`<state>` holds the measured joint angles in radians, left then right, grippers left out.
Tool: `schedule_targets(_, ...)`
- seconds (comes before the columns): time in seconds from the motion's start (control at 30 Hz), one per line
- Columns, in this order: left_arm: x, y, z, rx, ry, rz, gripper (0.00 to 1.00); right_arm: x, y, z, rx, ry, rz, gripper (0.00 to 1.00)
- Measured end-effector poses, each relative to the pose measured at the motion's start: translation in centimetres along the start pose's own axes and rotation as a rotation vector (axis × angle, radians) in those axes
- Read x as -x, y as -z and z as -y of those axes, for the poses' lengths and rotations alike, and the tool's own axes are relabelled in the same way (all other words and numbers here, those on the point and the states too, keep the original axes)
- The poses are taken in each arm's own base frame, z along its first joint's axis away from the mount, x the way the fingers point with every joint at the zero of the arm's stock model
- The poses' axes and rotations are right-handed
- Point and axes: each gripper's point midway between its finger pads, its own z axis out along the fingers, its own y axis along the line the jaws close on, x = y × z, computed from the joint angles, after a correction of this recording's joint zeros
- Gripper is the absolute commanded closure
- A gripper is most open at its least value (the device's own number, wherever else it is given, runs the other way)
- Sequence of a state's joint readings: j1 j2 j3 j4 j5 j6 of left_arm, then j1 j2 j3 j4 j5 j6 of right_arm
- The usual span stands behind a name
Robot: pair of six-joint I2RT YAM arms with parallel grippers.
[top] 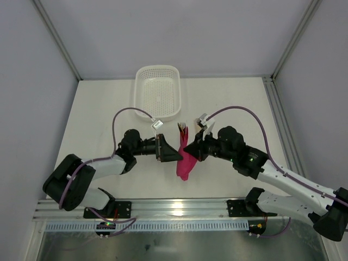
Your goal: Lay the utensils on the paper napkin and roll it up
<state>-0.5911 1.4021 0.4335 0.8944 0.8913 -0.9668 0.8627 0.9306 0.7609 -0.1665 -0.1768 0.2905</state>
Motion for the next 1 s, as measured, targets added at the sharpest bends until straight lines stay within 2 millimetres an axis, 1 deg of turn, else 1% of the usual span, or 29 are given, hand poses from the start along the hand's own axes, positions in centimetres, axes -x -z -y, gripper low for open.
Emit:
schedule_targets(0.1, 0.2, 0.0, 0.9, -0.02, -0.014, -0.001, 0.21, 0.5, 0.6, -0.7, 0.03, 0.005, 0.017, 0.96)
schedule_targets(0.23, 0.5, 0.1, 2.1, -0.062, -0.013, -0.001, 0.21, 0.6, 0.9, -1.4, 0.065, 0.006, 0.021, 0.96)
schedule_targets(0.47, 0.2, -0.2, 4.2, -0.141, -0.008, -0.029, 0.22, 1.1, 1.3, -2.6, 0.129, 0.007, 0.035, 0.96)
schedule_targets(0.63, 0.4, -0.3, 5.8, -0.197, -0.018, -0.036, 0.23, 1.7, 1.6, -3.4, 0.164, 0.003, 0.056, 0.96)
schedule_targets(0.87, 0.6, -0.3, 6.8, -0.25, -0.006, -0.037, 0.28, 2.5, 2.2, -4.3, 0.204, -0.004, 0.091, 0.96)
schedule_targets(1.0, 0.2, -0.5, 6.2, -0.249, 0.08, -0.059, 0.32, 2.7, 2.5, -4.6, 0.219, -0.006, 0.108, 0.96)
